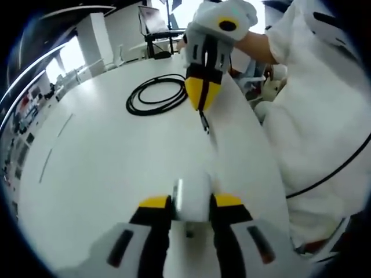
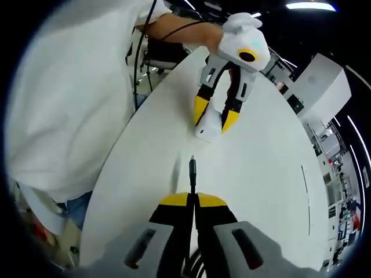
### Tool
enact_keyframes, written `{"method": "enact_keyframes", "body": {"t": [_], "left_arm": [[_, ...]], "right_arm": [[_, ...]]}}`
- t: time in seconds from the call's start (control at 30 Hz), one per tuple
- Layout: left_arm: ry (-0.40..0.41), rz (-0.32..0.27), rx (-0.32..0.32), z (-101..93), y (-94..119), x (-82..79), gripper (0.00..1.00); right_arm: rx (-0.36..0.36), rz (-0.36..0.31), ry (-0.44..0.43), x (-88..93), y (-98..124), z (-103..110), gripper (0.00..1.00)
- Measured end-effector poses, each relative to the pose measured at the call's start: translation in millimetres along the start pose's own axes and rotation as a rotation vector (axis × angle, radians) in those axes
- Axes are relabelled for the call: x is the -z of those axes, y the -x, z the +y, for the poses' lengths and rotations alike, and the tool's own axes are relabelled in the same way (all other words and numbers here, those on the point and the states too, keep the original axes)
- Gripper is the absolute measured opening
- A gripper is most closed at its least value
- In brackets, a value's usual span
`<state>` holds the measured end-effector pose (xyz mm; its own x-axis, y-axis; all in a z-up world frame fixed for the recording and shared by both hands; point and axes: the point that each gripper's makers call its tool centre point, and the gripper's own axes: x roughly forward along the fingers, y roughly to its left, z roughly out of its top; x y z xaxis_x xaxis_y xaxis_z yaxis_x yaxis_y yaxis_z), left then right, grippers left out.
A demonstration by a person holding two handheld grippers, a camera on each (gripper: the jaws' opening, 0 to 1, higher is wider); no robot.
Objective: Plug the desk Type‑C cable into the charger adapter.
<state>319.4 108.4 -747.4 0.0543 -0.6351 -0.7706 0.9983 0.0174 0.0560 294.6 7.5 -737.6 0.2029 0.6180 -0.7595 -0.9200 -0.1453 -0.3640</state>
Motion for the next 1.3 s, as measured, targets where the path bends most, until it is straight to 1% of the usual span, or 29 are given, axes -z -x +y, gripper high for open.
{"method": "enact_keyframes", "body": {"t": [0.63,0.77,0.8,0.87,1.07,1.3], "left_arm": [[0.028,-0.008,-0.019,3.3,2,2.4,0.26],[0.050,-0.022,-0.033,3.8,2,1.0,0.25],[0.073,-0.038,-0.040,4.4,2,-0.3,0.25],[0.092,-0.049,-0.046,3.2,1,-2.2,0.25],[0.100,-0.081,-0.059,-1.8,-1,-6.7,0.25],[0.094,-0.095,-0.053,-8.9,-5,-12.1,0.24]], "right_arm": [[0.005,0.000,0.004,-1.1,1,-1,0.01],[0.006,-0.003,0.004,-1.7,1,-1,0.01],[0.006,-0.007,0.000,-2.2,1,-2,0.01],[0.008,-0.011,-0.003,-2.4,2,-2,0.01],[0.006,-0.014,-0.006,-2.2,1,-2,0.01],[0.007,-0.022,-0.009,-3.9,0,-2,0.01]]}}
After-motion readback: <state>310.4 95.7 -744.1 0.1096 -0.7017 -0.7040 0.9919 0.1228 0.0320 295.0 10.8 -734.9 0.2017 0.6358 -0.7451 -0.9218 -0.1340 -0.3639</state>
